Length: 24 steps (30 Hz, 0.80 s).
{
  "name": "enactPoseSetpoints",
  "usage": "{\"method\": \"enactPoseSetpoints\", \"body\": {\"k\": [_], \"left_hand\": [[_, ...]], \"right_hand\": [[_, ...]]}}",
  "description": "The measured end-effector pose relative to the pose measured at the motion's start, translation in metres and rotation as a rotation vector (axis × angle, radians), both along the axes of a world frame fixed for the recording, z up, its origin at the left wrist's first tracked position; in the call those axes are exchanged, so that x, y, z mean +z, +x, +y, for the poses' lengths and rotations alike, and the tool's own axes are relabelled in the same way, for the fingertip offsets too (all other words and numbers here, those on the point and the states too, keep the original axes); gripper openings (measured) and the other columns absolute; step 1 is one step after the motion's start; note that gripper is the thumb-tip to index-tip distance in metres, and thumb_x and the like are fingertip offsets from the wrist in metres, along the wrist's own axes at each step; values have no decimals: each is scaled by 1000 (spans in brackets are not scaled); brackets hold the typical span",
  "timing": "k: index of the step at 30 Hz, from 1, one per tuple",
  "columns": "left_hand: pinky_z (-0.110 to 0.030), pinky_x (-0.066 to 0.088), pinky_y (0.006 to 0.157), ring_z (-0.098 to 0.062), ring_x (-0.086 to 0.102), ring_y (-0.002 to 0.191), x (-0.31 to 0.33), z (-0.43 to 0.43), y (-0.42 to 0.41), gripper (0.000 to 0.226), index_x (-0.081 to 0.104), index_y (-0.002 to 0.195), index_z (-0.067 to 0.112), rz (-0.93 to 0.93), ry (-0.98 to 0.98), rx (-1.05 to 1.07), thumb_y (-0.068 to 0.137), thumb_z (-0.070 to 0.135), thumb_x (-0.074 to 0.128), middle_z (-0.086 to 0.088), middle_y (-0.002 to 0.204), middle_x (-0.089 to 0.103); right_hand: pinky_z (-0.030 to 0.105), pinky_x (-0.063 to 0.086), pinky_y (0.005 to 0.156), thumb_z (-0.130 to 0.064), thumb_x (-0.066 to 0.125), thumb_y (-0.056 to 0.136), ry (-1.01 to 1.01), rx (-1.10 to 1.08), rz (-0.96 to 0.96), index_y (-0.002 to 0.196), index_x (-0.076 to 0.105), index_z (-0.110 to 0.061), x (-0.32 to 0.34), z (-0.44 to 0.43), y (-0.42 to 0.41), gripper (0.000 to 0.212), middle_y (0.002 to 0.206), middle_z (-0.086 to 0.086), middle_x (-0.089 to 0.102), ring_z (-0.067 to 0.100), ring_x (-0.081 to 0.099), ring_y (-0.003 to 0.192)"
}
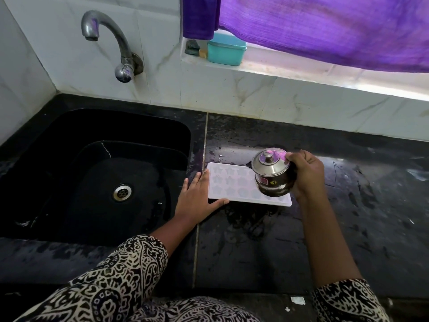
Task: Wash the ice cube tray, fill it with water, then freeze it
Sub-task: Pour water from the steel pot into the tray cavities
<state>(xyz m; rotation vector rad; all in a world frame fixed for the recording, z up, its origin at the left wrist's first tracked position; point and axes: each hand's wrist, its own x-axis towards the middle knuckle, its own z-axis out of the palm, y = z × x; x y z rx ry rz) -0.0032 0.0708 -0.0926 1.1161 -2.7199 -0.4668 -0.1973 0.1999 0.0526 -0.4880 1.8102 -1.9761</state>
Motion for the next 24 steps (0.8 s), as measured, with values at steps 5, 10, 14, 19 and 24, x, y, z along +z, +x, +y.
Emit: {"method": "enactPoseSetpoints", "body": {"k": [5,10,14,19,24], "left_hand": [[-43,6,120,-16,12,150,-1,0,0,124,5,156,11,4,6,-3,64,95,6,-3,162,22],[-42,5,120,-15,10,150,-1,0,1,125,5,156,12,1,9,-3,63,95,6,-3,162,21],[-41,5,120,-14,10,150,1,0,0,124,5,156,12,2,7,1,63,95,7,-3,162,21],[-41,4,121,-14,9,150,3,0,1,124,5,156,12,8,23,0,64,95,11,-2,162,21],[-42,6,121,-14,11,150,4,1,0,127,6,156,12,5,20,-1,61,97,13,-1,162,21]], "right_hand": [[22,34,49,1,59,78,-84,-31,-70,43,45,-21,-4,2,-1,44,43,-9,41,9,36,47],[18,34,46,2,59,78,-92,-40,-81,41,47,-21,-10,5,-3,45,42,-10,42,7,37,43],[21,31,47,0,62,76,-70,-44,-74,46,43,-21,-15,9,-6,41,44,-8,41,11,34,47],[25,30,52,1,62,76,-44,-41,-54,54,42,-14,-17,13,-7,33,44,-5,41,15,33,51],[28,31,52,2,63,77,-2,-22,-17,56,41,-12,-14,18,-11,33,52,3,39,16,33,52]]}}
